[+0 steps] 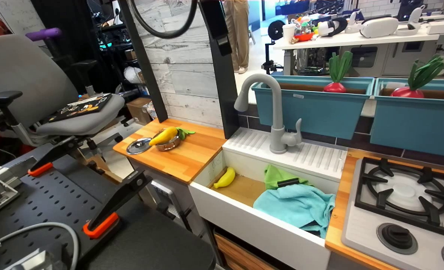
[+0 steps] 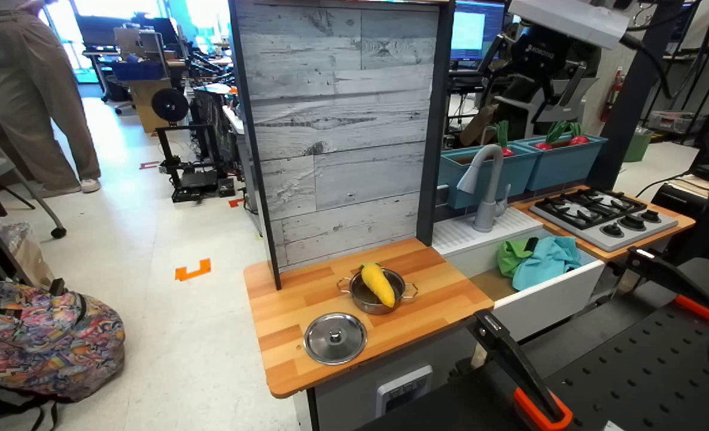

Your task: Turn the tap nozzle to the right

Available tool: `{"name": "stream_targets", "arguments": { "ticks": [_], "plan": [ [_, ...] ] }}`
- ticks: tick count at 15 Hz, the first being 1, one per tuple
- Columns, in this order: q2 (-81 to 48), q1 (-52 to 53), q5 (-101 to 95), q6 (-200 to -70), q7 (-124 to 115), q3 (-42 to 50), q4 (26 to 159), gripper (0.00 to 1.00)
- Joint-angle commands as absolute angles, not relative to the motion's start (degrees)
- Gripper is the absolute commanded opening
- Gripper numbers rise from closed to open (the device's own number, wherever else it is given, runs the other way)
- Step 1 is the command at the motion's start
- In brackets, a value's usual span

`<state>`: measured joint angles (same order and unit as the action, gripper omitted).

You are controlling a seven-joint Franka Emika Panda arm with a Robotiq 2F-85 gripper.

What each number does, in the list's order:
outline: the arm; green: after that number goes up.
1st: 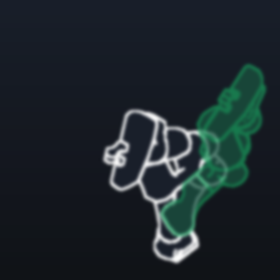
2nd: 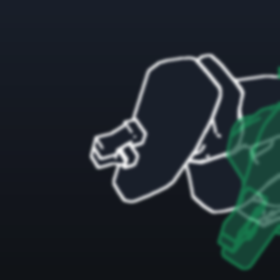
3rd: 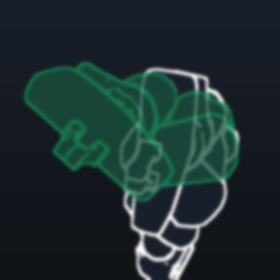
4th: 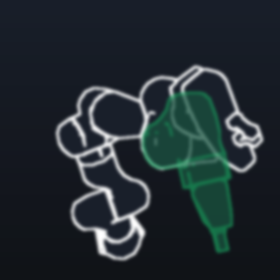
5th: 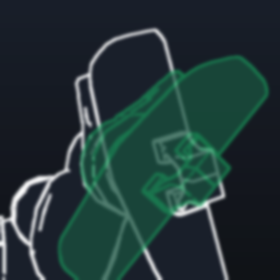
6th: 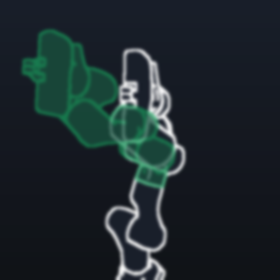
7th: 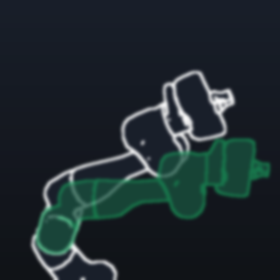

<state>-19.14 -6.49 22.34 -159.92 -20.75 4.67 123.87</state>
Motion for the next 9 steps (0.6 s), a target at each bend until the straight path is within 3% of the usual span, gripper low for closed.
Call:
{"name": "stream_targets", "arguments": {
  "ticks": [1,9],
  "plan": [
    [-25.24,-7.77,25.0,-163.61,-19.96,3.69,119.42,1.0],
    [-34.44,-6.62,22.83,-163.02,-22.76,5.15,113.75,1.0]
  ]
}}
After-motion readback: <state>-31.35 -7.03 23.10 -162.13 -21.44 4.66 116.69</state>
